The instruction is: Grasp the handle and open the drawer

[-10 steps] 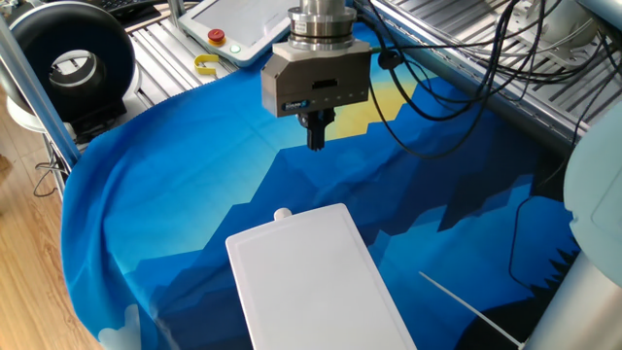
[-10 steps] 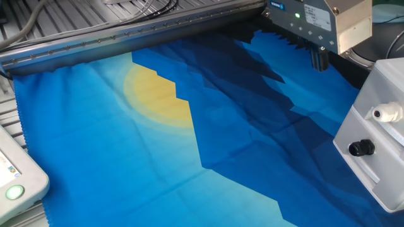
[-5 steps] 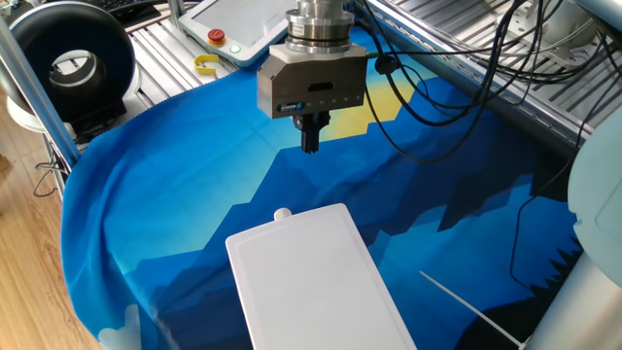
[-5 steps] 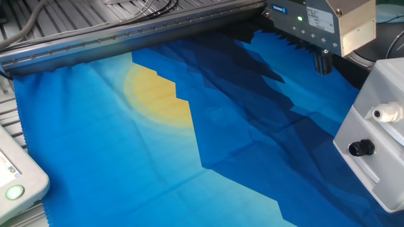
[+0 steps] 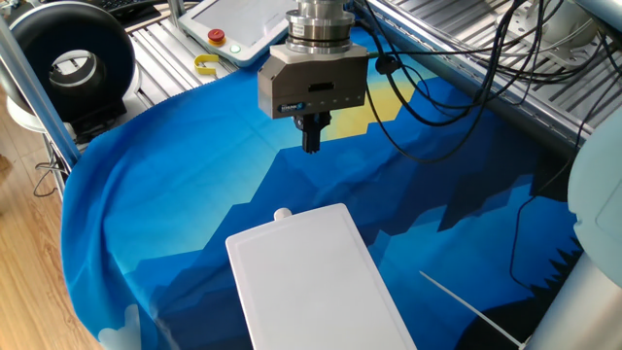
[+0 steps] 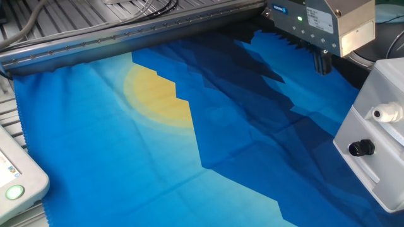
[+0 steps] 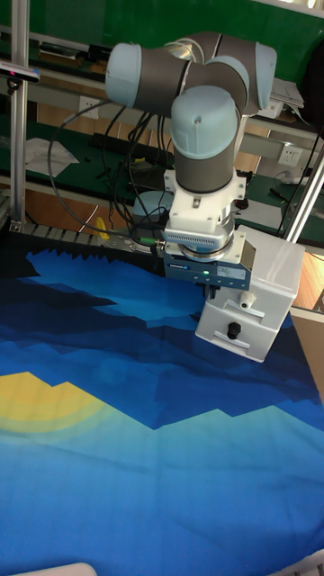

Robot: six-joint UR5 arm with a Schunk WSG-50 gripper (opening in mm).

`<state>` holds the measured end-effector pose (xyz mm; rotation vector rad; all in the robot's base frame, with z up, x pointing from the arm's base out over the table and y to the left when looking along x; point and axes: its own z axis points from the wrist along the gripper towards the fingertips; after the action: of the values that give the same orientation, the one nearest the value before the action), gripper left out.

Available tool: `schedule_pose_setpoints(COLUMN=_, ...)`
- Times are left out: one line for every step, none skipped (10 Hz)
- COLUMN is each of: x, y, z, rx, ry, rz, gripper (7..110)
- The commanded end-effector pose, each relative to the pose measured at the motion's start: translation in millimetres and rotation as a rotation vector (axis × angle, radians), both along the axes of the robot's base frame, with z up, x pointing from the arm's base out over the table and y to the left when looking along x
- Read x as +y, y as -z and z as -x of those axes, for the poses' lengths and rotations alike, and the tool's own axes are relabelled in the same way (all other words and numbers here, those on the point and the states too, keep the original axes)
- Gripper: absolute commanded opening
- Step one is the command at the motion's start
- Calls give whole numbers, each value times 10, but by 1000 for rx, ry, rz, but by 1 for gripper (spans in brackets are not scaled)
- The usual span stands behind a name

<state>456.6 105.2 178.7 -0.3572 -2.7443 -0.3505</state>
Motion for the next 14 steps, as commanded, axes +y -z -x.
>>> schedule_pose_setpoints(x=6, y=-2, z=-48, rx=-18, ry=7, rz=-1, gripper=7)
schedule_pose_setpoints(x=13, y=-4, z=-48, rx=-18, ry=6, rz=-5, gripper=7)
schedule_pose_setpoints(x=29, y=-1, z=-74, rx=-30, ry=6, rz=-12, gripper=7)
schedule_pose_setpoints(x=45, y=-2, z=-89, rx=-36, ry=5, rz=-19, gripper=7)
schedule_pose_setpoints(x=42, y=1, z=-96, rx=-40, ry=2, rz=-19, gripper=7)
schedule_pose_setpoints(x=31, y=5, z=-96, rx=-41, ry=0, rz=-15, gripper=7)
schedule_pose_setpoints(x=35, y=5, z=-100, rx=-42, ry=1, rz=-16, gripper=7)
schedule_pose_setpoints(x=36, y=6, z=-107, rx=-46, ry=0, rz=-17, gripper=7)
schedule_pose_setpoints(x=39, y=5, z=-107, rx=-46, ry=1, rz=-18, gripper=7)
schedule_pose_setpoints(x=39, y=6, z=-111, rx=-47, ry=1, rz=-18, gripper=7)
schedule_pose_setpoints(x=40, y=8, z=-118, rx=-50, ry=2, rz=-18, gripper=7)
schedule_pose_setpoints(x=41, y=11, z=-129, rx=-55, ry=3, rz=-18, gripper=7)
schedule_pose_setpoints(x=42, y=13, z=-137, rx=-57, ry=6, rz=-18, gripper=7)
schedule_pose_setpoints(x=42, y=15, z=-144, rx=-60, ry=6, rz=-18, gripper=7)
